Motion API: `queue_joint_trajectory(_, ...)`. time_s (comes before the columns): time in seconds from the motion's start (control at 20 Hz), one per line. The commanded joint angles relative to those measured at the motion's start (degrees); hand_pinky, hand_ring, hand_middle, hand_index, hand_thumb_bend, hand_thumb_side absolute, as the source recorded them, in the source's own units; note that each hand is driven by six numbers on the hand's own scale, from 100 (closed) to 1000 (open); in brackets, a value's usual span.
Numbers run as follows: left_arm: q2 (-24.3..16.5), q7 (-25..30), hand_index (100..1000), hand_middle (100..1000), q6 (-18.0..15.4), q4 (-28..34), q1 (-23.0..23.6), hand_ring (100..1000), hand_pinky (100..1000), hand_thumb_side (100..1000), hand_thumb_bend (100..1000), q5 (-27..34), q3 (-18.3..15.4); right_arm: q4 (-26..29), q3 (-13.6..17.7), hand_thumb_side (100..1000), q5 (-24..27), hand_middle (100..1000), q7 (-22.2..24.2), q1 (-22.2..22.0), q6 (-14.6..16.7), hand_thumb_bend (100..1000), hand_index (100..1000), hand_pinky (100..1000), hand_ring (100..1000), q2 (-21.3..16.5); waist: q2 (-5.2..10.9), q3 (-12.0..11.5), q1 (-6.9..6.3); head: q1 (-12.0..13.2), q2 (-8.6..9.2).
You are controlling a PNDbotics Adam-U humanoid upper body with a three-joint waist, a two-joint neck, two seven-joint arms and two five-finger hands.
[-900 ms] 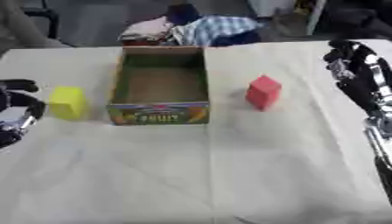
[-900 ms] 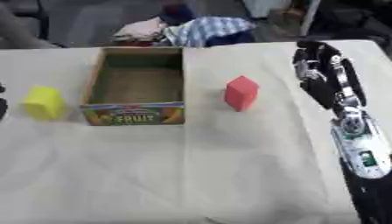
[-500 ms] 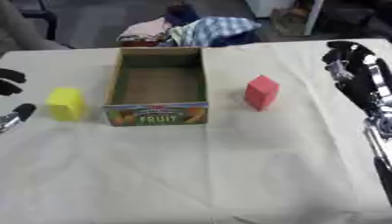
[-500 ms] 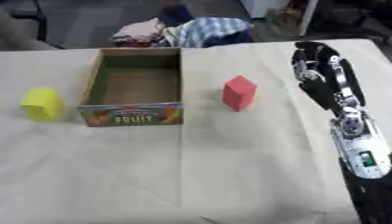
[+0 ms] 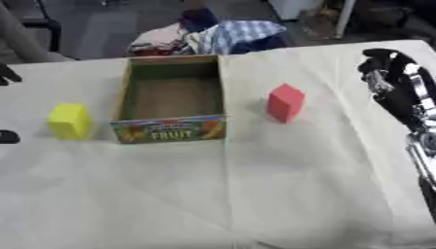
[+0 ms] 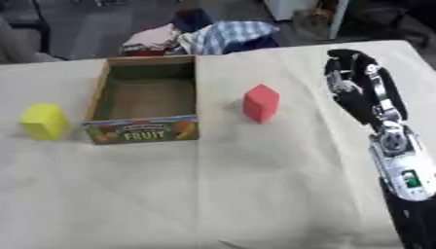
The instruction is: Pick up objects on the table and place them in the box.
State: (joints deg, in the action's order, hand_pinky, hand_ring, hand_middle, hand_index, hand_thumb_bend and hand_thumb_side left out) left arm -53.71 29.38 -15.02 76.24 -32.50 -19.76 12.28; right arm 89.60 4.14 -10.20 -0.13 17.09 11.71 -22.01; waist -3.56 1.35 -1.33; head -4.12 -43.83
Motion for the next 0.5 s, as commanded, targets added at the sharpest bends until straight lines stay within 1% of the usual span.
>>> queue_joint_trajectory(0.05,1.5,1.2,837,798,-3.9,-4.9,-3.9,818,823,299,832,-5.9,0.2,0.5,-0.1,637,0.2,582,0.4,0.5,0.2,100,790,648,703,-1.7,0.7,0.2,-0.08,0.1,-0.29)
queue_joint_trajectory(0.3,6.7,0.5,840,803,-8.8,-12.4,-8.9,823,821,252,899,-15.9,-0.1,0.3,-0.2,637,0.2,582,0.5,0.4,0.2,100,790,648,703,-1.6,0.85,0.5,-0.08,0.3,-0.29)
queue_joint_trajectory(0.5,9.6,-1.2,838,794,-11.7,-16.7,-11.2,818,814,222,911,-22.9,-0.9,0.3,-0.3,636,0.2,582,0.6,0.6,0.3,100,790,648,703,-1.6,0.93,0.9,-0.03,0.4,-0.29)
